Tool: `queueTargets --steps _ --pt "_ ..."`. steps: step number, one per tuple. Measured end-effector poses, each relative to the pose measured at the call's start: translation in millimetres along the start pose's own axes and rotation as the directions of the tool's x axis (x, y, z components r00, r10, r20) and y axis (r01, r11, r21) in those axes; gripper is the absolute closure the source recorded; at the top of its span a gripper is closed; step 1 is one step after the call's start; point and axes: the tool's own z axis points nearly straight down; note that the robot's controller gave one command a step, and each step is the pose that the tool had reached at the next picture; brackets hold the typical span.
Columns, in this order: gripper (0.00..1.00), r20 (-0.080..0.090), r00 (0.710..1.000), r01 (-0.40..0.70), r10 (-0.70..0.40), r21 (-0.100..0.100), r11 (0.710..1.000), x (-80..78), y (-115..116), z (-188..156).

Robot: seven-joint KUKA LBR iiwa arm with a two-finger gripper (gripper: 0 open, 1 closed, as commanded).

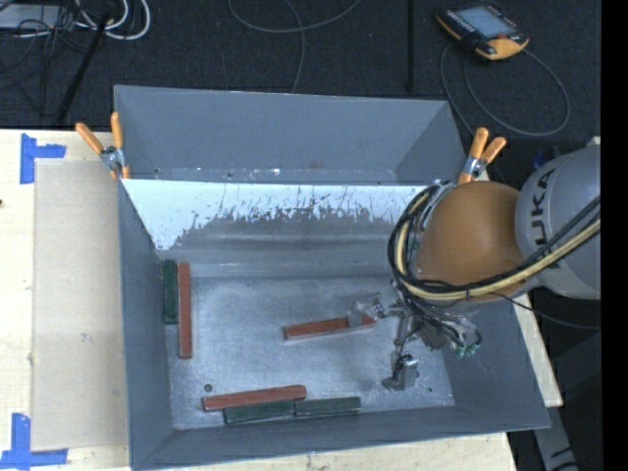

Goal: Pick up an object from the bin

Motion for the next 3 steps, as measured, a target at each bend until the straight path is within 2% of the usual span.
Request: queueTargets --steps 1,2,3 --pt "0.00 -0.007 0.989 0.148 -0.148 -0.004 0.989 1.4 32.9 37.9" --pt "0.00 -0.007 0.967 0.256 -0.256 -0.005 0.967 -3.6 42.1 50.9" --pt "0.00 -0.005 0.988 0.157 -0.157 -0.001 0.988 -12.0 88.0 51.2"
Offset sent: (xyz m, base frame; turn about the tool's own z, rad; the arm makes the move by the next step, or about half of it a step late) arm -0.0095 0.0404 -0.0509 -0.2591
